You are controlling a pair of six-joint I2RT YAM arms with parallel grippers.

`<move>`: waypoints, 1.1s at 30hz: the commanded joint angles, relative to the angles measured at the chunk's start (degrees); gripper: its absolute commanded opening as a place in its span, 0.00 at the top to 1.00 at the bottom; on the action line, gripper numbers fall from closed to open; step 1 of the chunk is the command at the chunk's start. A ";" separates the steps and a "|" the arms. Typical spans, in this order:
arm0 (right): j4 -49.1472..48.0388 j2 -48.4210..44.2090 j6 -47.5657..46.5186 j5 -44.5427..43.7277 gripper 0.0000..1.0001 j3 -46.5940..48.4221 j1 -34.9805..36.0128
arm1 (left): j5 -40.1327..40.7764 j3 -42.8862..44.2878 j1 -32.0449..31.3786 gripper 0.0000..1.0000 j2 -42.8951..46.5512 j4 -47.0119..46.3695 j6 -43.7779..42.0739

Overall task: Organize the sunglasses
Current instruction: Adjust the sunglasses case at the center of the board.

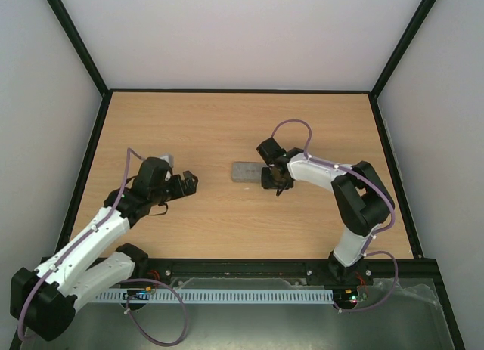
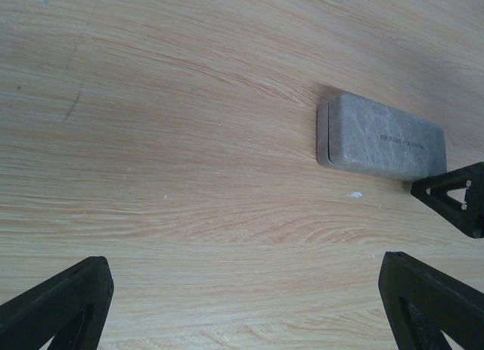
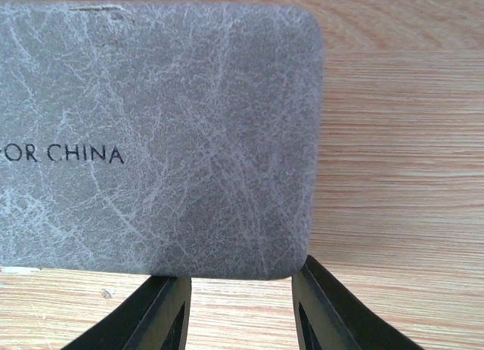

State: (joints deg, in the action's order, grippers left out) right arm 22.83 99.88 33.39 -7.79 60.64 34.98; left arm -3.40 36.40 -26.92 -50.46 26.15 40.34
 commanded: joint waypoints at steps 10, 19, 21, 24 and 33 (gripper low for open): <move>1.65 -21.14 -1.17 -9.19 0.01 -6.37 -3.95 | 25.69 1.86 0.82 0.01 1.55 -7.20 -9.40; -13.26 -30.89 -5.89 -20.12 0.01 -18.99 -14.26 | 28.30 -10.80 5.91 0.01 0.00 -33.76 -17.29; -19.55 -32.62 -6.63 -21.59 0.01 -22.97 -16.19 | 32.57 -12.57 6.84 0.01 -1.53 -37.06 -18.84; -32.16 -36.39 -7.16 -21.28 0.01 -31.13 -20.13 | 33.86 -15.43 8.51 0.01 -4.34 -42.84 -22.08; -56.14 -36.86 -12.35 -22.38 0.01 -42.16 -28.80 | 31.38 -15.87 12.28 0.00 -13.69 -58.24 -31.92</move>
State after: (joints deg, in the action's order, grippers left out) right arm -18.09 61.65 24.71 -27.14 20.29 8.01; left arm 27.07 19.57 -16.27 -60.88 -21.26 14.26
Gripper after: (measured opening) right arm 0.986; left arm 0.994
